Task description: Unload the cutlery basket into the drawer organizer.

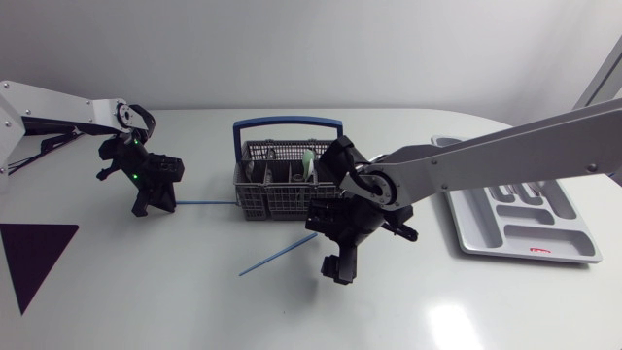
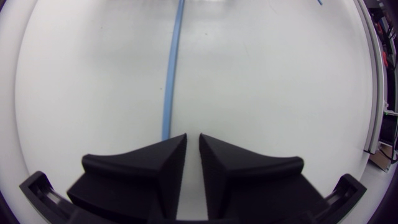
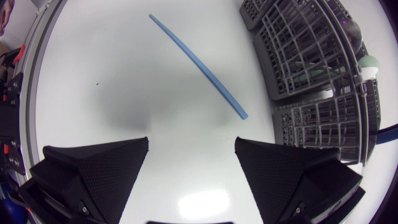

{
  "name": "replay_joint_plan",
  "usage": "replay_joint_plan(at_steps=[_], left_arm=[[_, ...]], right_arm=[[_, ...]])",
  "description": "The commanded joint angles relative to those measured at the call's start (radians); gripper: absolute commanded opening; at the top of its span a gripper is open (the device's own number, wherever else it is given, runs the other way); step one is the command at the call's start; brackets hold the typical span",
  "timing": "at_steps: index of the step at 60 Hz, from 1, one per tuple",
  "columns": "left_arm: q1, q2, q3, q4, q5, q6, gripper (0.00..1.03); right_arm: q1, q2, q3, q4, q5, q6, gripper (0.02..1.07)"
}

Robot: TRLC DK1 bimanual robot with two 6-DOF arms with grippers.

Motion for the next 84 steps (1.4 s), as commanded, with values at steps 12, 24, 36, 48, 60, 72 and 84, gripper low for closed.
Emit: replay_joint_plan(at_steps=[12, 24, 36, 48, 60, 72, 84], left_arm=[[0.009, -0.011, 0.05, 0.03, 0.007, 0.016, 0.63], [0.009, -0.004, 0.102, -0.008, 0.007, 0.014, 0.63], [0.006, 0.046, 0.163, -0.008, 0.007, 0.024, 0.63], [-0.003, 0.079, 0.181, -0.019, 0.006, 0.091, 0.62], [-0.032, 0.092, 0.148, -0.042, -0.01, 0.143, 0.59], [-0.041, 0.119, 0.148, -0.031, -0.019, 0.151, 0.36], [-0.037, 0.124, 0.108, -0.026, -0.053, 0.185, 0.11]], right_arm=[[-0.011, 0.021, -0.008, -0.003, 0.006, -0.026, 1.02], [-0.016, 0.026, -0.008, -0.002, 0.006, -0.033, 1.02], [-0.019, 0.041, -0.008, 0.009, 0.006, -0.033, 1.02], [-0.029, 0.049, -0.011, 0.012, 0.006, -0.033, 1.02], [-0.037, 0.057, -0.009, 0.017, 0.006, -0.033, 1.02], [-0.036, 0.055, -0.012, 0.017, 0.006, -0.039, 1.02], [-0.037, 0.047, -0.018, 0.018, 0.006, -0.04, 1.02]])
